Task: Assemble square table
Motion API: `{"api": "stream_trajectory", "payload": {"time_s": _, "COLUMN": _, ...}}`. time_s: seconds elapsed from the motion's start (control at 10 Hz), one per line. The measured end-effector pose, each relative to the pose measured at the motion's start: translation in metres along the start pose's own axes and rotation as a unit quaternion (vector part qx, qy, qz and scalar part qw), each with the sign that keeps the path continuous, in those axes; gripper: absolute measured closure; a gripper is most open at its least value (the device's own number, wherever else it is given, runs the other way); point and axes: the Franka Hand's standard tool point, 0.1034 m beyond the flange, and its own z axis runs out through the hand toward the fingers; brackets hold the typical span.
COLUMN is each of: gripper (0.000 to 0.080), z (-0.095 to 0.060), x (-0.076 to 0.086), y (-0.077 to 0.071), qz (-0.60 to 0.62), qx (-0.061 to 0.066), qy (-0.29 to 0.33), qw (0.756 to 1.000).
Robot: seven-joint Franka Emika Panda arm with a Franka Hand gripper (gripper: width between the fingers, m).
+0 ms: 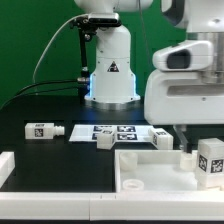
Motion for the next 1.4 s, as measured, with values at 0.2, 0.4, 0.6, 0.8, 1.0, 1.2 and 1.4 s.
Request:
{"api": "stream_trajectory", "payload": {"time_s": 0.2, "gripper": 0.0150, "z": 0.0024, "x": -0.0022, "y": 0.0000, "qz": 0.016, "qx": 0.001, "qy": 0.005, "qw": 1.000}}
{"api": "stream_trajectory", "payload": {"time_s": 0.4, "gripper": 0.0245, "z": 0.0028, "x": -0.0022, "y": -0.0006, "qz": 0.048, "qx": 0.002, "qy": 0.006, "qw": 0.999}}
{"api": "stream_trajectory", "payload": {"time_s": 0.6, "gripper": 0.0502, "z": 0.0031, "x": -0.0016, "y": 0.0023, "qz": 0.145, "qx": 0.000, "qy": 0.010, "qw": 0.989}}
{"api": "stream_trajectory", "payload": {"time_s": 0.8, "gripper": 0.0502, "z": 0.0042, "x": -0.0023, "y": 0.0024, "qz": 0.292, "qx": 0.001, "qy": 0.019, "qw": 0.956}}
{"api": "stream_trajectory", "payload": {"time_s": 1.0, "gripper": 0.0502, "z": 0.0050, "x": -0.0039, "y": -0.0012, "qz": 0.459, "qx": 0.008, "qy": 0.020, "qw": 0.888}}
{"api": "stream_trajectory", "payload": {"time_s": 1.2, "gripper": 0.0502, "z": 0.0052, "x": -0.0020, "y": 0.0002, "qz": 0.567, "qx": 0.026, "qy": 0.015, "qw": 0.823}}
{"api": "stream_trajectory", "payload": {"time_s": 1.4, "gripper": 0.0503, "z": 0.0055, "x": -0.0024, "y": -0.0005, "qz": 0.584, "qx": 0.028, "qy": 0.012, "qw": 0.811}}
